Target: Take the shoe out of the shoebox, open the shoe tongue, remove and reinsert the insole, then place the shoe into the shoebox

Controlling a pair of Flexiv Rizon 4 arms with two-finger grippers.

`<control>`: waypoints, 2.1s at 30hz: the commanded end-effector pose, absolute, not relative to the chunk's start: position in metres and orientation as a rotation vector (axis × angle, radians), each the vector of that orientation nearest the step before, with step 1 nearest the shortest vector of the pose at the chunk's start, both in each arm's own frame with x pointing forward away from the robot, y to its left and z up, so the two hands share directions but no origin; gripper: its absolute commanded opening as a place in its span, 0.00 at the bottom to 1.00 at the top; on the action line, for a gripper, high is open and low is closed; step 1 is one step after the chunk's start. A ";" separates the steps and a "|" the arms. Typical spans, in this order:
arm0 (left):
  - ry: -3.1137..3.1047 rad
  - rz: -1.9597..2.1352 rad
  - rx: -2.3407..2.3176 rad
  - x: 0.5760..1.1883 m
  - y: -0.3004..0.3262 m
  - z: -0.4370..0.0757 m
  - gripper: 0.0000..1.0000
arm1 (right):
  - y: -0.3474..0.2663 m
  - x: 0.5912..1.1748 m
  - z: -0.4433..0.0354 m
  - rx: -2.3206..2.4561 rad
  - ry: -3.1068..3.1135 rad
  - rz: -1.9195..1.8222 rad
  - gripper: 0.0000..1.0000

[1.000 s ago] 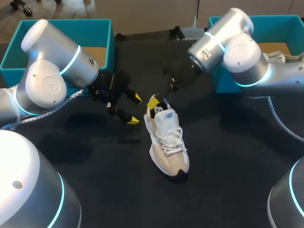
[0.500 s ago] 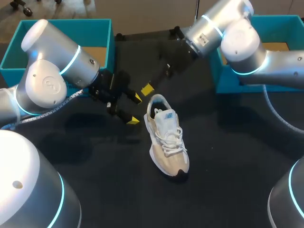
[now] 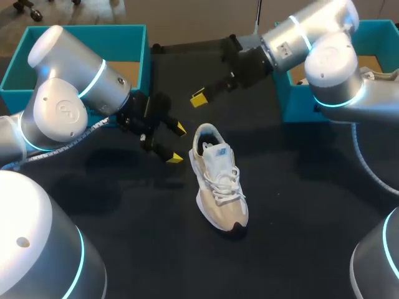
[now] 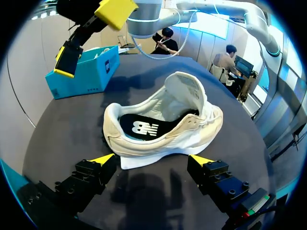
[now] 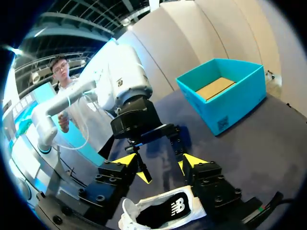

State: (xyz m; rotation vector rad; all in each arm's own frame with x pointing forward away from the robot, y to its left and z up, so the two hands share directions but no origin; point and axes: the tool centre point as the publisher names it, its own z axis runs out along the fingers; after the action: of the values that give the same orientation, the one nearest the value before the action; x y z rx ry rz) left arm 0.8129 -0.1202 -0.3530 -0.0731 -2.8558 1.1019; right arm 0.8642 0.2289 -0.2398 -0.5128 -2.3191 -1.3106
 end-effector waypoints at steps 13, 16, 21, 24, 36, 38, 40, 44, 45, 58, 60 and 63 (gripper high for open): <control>-2.854 1.101 -0.075 0.814 -0.121 -0.354 1.00 | 0.180 0.860 -0.211 -0.931 -2.511 -1.091 0.32; -2.854 1.101 -0.075 0.814 -0.121 -0.354 1.00 | 0.177 0.860 -0.209 -1.001 -2.540 -1.026 0.16; -2.854 1.101 -0.075 0.814 -0.121 -0.354 1.00 | 0.172 0.859 -0.210 -1.158 -2.579 -0.911 0.00; -2.854 1.101 -0.075 0.814 -0.121 -0.354 1.00 | 0.168 0.857 -0.213 -1.300 -2.593 -0.799 0.00; -2.854 1.101 -0.075 0.814 -0.121 -0.354 1.00 | 0.163 0.855 -0.219 -1.386 -2.579 -0.714 0.00; -2.854 1.101 -0.075 0.814 -0.121 -0.354 1.00 | 0.163 0.855 -0.219 -1.386 -2.579 -0.714 0.00; -2.854 1.101 -0.075 0.814 -0.121 -0.354 1.00 | 0.163 0.855 -0.219 -1.386 -2.579 -0.714 0.00; -2.835 1.099 -0.148 0.813 -0.115 -0.338 1.00 | 0.163 0.855 -0.219 -1.386 -2.579 -0.714 0.00; -2.821 1.104 -0.174 0.812 -0.112 -0.331 1.00 | 0.163 0.855 -0.219 -1.386 -2.579 -0.714 0.00; -2.855 1.082 -0.206 0.831 -0.070 -0.284 1.00 | 0.168 0.849 -0.239 -1.685 -2.653 -0.565 0.00; -2.864 1.090 -0.198 0.834 -0.064 -0.280 1.00 | 0.171 0.847 -0.242 -1.712 -2.663 -0.504 0.00; -2.882 1.088 -0.184 0.838 -0.056 -0.277 1.00 | 0.175 0.843 -0.249 -1.738 -2.651 -0.451 0.00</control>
State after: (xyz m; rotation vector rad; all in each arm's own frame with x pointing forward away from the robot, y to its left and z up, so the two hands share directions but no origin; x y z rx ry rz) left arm 0.8412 -0.0663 -0.2835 -0.1856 -2.8774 1.0860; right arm 0.8427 0.1665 -0.2455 -1.6899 -2.6183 -0.5337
